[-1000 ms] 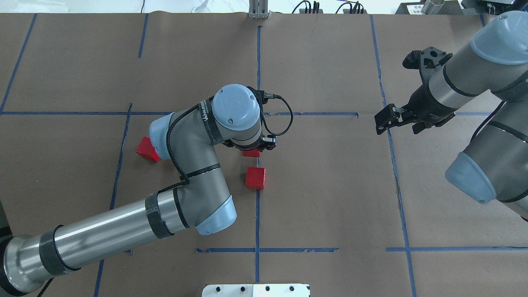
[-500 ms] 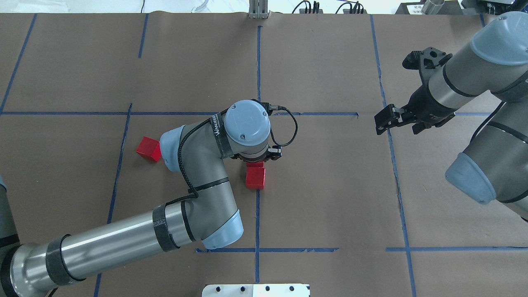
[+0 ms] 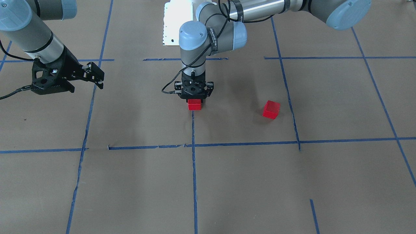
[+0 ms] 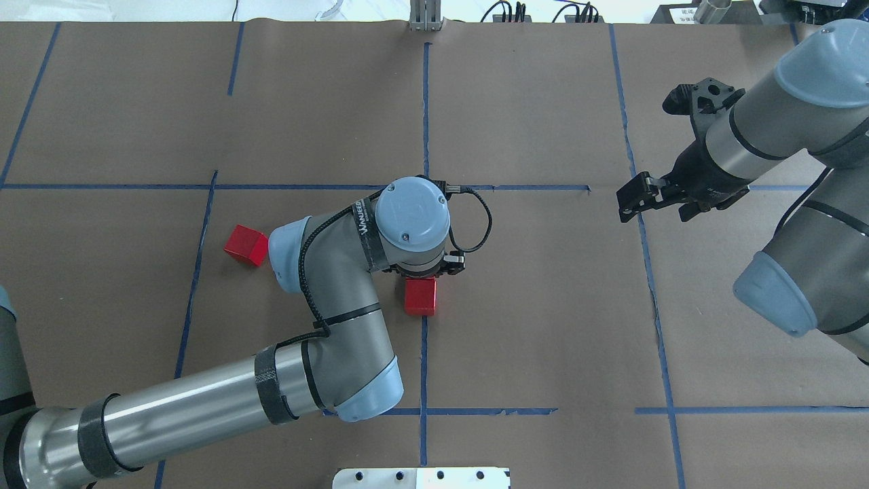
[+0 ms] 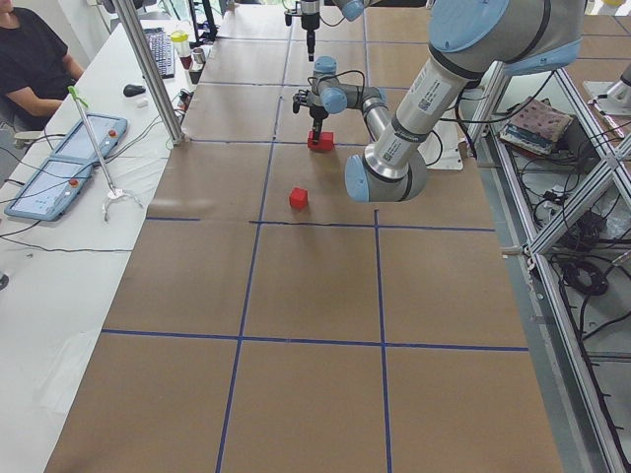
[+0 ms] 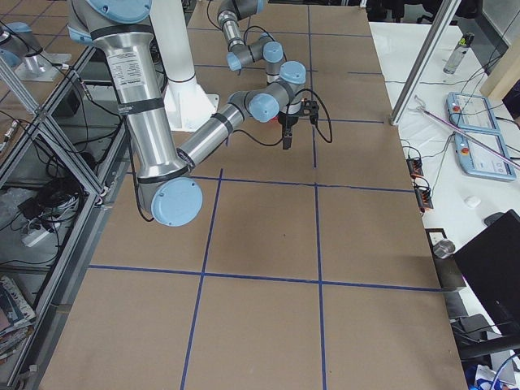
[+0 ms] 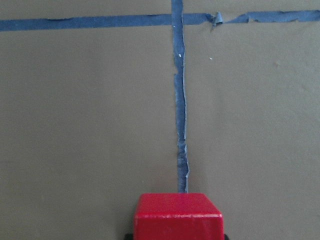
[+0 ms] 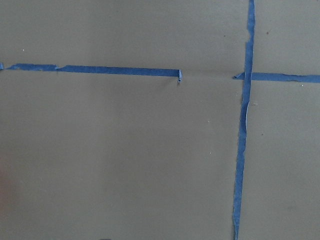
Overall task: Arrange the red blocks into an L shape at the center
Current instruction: 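Set the cube down farther from the robot than the center cube, release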
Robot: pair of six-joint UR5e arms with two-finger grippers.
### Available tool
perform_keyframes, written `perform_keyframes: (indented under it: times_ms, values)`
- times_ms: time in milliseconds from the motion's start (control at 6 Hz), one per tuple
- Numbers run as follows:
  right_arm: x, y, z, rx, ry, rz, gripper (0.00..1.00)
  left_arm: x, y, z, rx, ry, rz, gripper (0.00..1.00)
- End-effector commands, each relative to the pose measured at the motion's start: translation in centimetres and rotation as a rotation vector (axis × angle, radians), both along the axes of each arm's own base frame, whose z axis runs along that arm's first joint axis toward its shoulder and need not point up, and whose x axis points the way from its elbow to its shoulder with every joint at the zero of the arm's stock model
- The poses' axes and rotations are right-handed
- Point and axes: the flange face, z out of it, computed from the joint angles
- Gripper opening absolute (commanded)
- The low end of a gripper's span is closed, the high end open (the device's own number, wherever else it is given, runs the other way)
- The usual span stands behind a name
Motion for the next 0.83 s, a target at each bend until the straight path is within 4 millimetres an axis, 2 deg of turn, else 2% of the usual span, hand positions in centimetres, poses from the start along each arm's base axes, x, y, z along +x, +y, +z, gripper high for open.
perform_keyframes:
  times_ms: [0,167,333,500,667]
  values:
    - [0.0,0.0,0.01,-0.001,0.001,0.0,1.0,0.06,0.16,-0.06,0.001,0.004,0.003,0.0]
    - [0.0,0.0,0.01,-0.001,0.001,0.0,1.0,0.02,0.18,-0.17,0.003,0.008,0.003,0.01]
    - [0.0,0.02,0.01,-0.002,0.0,-0.001,1.0,0.02,0.18,-0.24,0.006,0.012,0.004,0.25]
    - [-0.01,-0.02,-0.09,0.001,-0.001,0.0,1.0,0.05,0.17,-0.1,0.006,0.012,0.004,0.7]
    - [0.14,0.17,-0.23,0.004,-0.003,0.0,1.0,0.01,0.16,-0.02,0.008,0.01,0.003,1.0]
